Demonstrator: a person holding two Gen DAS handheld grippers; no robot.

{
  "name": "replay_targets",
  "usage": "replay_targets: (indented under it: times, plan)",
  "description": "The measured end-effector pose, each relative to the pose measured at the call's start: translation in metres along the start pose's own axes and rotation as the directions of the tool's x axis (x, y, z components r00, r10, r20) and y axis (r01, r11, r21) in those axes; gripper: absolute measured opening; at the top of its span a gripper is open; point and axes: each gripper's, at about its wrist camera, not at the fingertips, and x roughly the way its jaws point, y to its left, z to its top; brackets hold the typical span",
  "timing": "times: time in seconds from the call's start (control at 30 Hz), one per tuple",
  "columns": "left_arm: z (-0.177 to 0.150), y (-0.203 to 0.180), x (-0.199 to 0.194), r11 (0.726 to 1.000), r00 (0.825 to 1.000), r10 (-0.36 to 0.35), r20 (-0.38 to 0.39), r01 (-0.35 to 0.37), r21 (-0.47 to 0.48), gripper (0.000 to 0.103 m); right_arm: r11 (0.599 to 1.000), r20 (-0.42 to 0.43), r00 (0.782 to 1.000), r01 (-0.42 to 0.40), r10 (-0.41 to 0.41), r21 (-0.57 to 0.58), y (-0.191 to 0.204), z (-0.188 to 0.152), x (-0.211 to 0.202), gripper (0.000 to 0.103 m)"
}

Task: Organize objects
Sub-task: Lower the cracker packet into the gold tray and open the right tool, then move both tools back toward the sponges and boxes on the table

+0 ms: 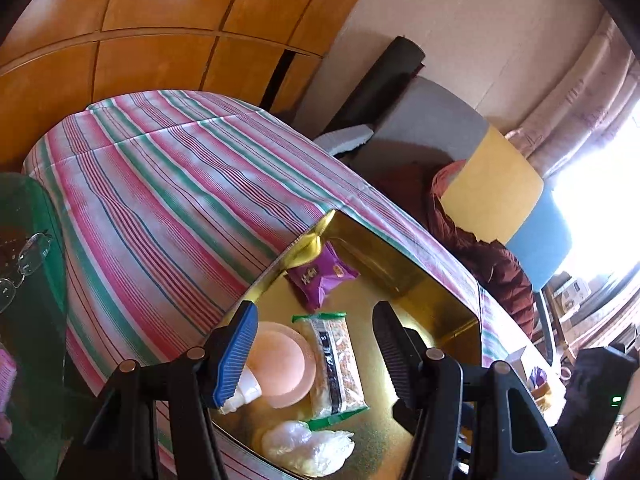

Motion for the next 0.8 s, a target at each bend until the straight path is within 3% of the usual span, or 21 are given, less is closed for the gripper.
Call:
replay_targets:
  times: [0.2,0.43,0.63,0.8]
  plan:
    - [-0.011,-0.013,0.004,0.999,1.0,-0.012,-0.028,0.013,0.043,0.061,0.996,0.053,0.996,0.078,-0.076,-0.042,-0.005,-0.007,-0.023,0.068]
    - [-0.03,-0.043,0.005,0.982,0.992,-0.104,-0.066,0.113,0.152,0.061,0.989,0.108,0.984,0.146,-0.143,-0.02,-0.034,-0.016,-0.055,0.069]
    - [-0.055,-0.08,0.002,0.947,0.981,-0.158,-0.114,0.183,0.265,0.061,0.976,0.122,0.969,0.215,-0.216,0.021,-0.07,-0.026,-0.081,0.071]
    - [-0.082,-0.108,-0.001,0.902,0.962,-0.213,-0.17,0.26,0.345,0.061,0.957,0.095,0.953,0.283,-0.288,0.055,-0.108,-0.044,-0.098,0.071]
